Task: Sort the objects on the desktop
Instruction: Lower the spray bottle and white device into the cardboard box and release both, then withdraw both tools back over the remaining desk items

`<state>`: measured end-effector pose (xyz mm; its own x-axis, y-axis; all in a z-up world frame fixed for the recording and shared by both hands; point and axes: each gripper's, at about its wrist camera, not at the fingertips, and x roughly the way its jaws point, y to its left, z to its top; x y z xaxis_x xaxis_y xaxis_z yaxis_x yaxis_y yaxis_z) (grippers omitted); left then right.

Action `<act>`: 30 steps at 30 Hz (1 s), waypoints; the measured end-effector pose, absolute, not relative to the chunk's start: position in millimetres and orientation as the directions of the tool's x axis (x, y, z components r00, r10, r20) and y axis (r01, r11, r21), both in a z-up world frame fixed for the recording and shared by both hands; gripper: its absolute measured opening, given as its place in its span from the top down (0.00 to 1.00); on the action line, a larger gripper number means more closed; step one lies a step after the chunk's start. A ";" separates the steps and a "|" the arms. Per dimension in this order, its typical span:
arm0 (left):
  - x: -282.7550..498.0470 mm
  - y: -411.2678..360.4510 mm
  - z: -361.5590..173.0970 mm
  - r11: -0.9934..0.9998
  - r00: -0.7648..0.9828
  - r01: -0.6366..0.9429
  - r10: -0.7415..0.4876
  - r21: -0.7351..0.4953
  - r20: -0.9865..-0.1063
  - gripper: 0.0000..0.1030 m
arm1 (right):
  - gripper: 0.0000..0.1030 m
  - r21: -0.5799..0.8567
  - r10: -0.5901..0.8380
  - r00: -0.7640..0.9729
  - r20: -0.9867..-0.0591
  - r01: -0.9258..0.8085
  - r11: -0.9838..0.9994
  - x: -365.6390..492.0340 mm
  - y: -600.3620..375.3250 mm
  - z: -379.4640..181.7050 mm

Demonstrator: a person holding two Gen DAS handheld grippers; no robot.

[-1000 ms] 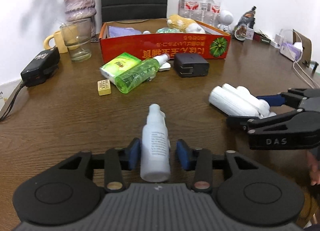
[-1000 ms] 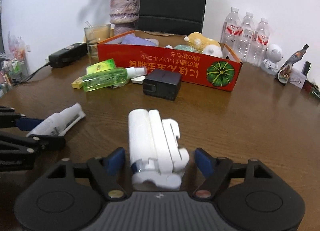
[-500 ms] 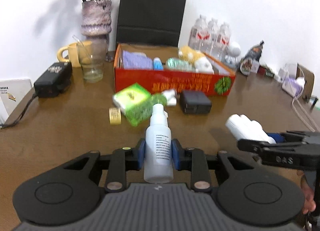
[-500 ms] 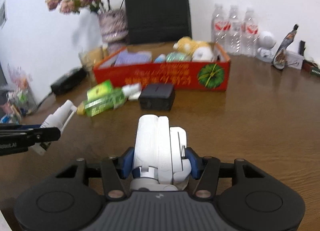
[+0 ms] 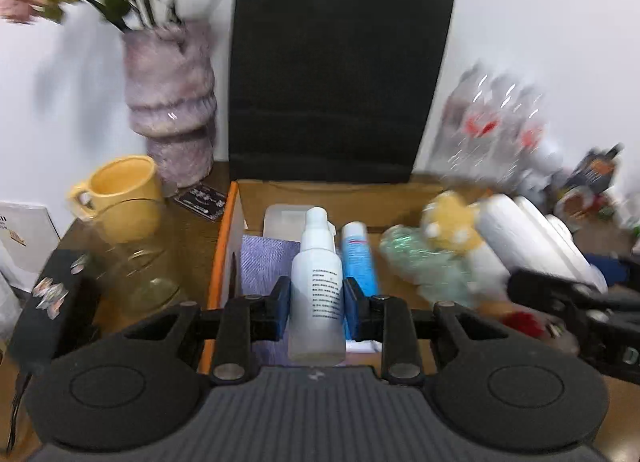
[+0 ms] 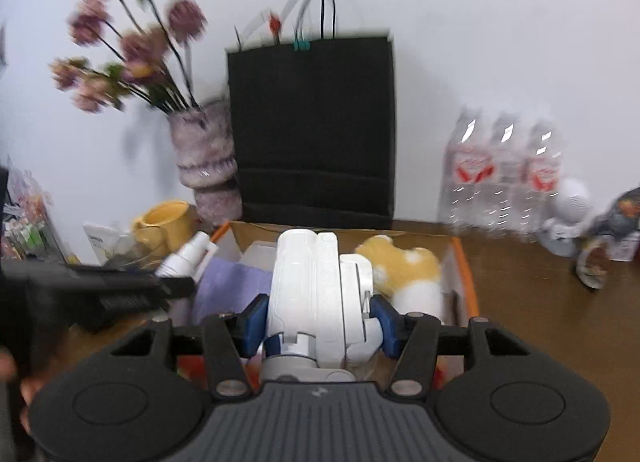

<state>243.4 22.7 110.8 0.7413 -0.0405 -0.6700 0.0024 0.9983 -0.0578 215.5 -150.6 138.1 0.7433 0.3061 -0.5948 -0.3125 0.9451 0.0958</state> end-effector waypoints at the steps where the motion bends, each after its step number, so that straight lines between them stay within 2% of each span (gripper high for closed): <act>1: 257.1 22.6 100.8 0.999 0.715 -0.015 -0.023 -0.047 -0.698 0.73 | 0.48 0.098 0.297 0.724 -0.623 -0.305 0.947 236.4 -141.5 129.4; 6: 296.3 24.5 61.4 0.999 0.603 -0.050 0.021 -0.011 -0.797 0.72 | 0.48 0.098 0.244 0.630 -0.737 -0.257 0.961 297.9 -115.9 82.1; 10: 303.5 31.2 54.5 0.997 0.582 -0.053 -0.007 -0.047 -0.813 0.67 | 0.47 0.104 0.204 0.570 -0.796 -0.204 0.973 324.7 -107.0 52.9; 12: 297.5 32.7 63.8 0.997 0.599 -0.044 -0.024 -0.063 -0.800 0.62 | 0.42 0.104 0.213 0.568 -0.795 -0.218 0.970 323.0 -107.1 53.8; 13: 293.9 33.0 69.6 0.997 0.617 -0.051 -0.011 -0.054 -0.787 0.51 | 0.39 0.102 0.218 0.570 -0.792 -0.228 0.968 320.6 -108.3 57.6; 15: 286.7 33.0 81.2 0.998 0.648 -0.056 0.013 -0.030 -0.762 0.40 | 0.37 0.101 0.217 0.582 -0.784 -0.225 0.969 314.7 -114.3 70.5; 17: 282.7 31.1 90.7 0.999 0.651 -0.054 0.029 -0.008 -0.758 0.38 | 0.31 0.107 0.221 0.595 -0.773 -0.220 0.970 307.2 -121.5 85.7; 19: 275.9 31.4 96.9 0.998 0.654 -0.061 0.033 -0.009 -0.756 0.29 | 0.25 0.090 0.213 0.617 -0.758 -0.225 0.970 293.9 -127.9 98.9; 22: 249.5 27.4 104.2 0.998 0.698 -0.069 0.044 -0.005 -0.715 0.16 | 0.23 0.080 0.211 0.643 -0.737 -0.228 0.970 268.0 -140.0 110.2; 29: 170.2 -0.6 106.3 0.999 0.779 -0.009 0.040 0.053 -0.626 0.13 | 0.20 0.111 0.254 0.693 -0.675 -0.246 0.963 190.4 -171.4 111.2; 30: 158.3 -4.2 106.1 0.998 0.790 0.001 0.037 0.060 -0.612 0.09 | 0.19 0.110 0.254 0.702 -0.666 -0.244 0.963 179.0 -175.4 110.4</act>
<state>158.3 -4.2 106.1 0.7903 0.0366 -0.6117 0.0005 0.9982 0.0604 179.0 -175.4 110.4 0.7015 0.2537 -0.6659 -0.2444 0.9635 0.1096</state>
